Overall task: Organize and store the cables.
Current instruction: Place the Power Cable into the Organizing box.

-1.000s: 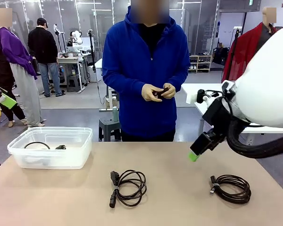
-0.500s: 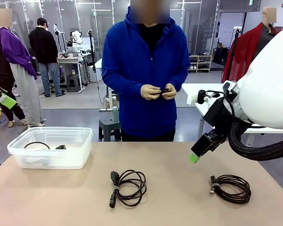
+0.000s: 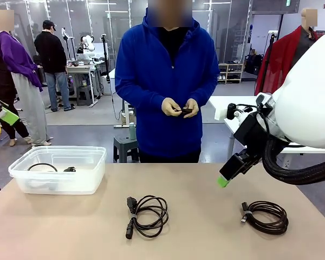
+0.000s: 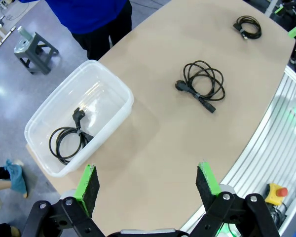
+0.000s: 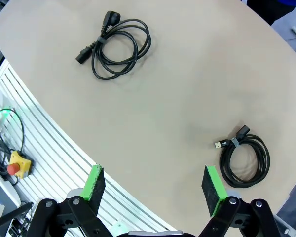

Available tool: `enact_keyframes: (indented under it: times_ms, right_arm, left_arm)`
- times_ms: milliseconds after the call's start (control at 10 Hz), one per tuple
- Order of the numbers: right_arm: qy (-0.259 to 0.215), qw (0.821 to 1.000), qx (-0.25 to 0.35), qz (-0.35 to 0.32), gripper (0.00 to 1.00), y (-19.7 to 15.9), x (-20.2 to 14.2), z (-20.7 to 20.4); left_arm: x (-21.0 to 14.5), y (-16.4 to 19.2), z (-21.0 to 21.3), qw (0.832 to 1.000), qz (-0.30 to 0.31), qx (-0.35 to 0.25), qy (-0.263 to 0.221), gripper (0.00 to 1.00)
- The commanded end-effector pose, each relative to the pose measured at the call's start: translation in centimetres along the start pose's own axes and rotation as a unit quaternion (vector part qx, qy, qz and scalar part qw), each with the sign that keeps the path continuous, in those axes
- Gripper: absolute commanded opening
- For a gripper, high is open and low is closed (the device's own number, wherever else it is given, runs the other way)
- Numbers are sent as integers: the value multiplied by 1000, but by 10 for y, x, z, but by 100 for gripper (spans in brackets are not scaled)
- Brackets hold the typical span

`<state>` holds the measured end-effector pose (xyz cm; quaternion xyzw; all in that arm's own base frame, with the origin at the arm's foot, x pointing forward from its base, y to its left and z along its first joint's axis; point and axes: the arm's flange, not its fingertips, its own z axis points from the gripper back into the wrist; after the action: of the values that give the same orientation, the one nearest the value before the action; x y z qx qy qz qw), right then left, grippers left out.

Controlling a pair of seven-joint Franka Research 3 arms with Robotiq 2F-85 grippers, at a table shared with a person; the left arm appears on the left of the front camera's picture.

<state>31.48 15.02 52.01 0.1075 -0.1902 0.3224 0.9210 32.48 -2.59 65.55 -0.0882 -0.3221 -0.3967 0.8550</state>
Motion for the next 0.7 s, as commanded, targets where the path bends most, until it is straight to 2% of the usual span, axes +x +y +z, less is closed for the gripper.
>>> enact_keyframes:
  times_ms: [0,200,400,600]
  right_arm:
    - [0,1000,-1,-3,100,-2,1,-2]
    - [0,1000,-1,-3,100,-2,1,-2]
    - [0,1000,-1,-3,100,-2,1,-2]
    - [0,1000,-1,-3,100,-2,1,-2]
  left_arm:
    - [15,-3,-22,997,12,9,69,100]
    - [35,-14,-58,996,-11,-31,78,100]
    - [38,-24,-104,994,4,-46,103,100]
    - [36,-38,-141,993,0,-58,105,100]
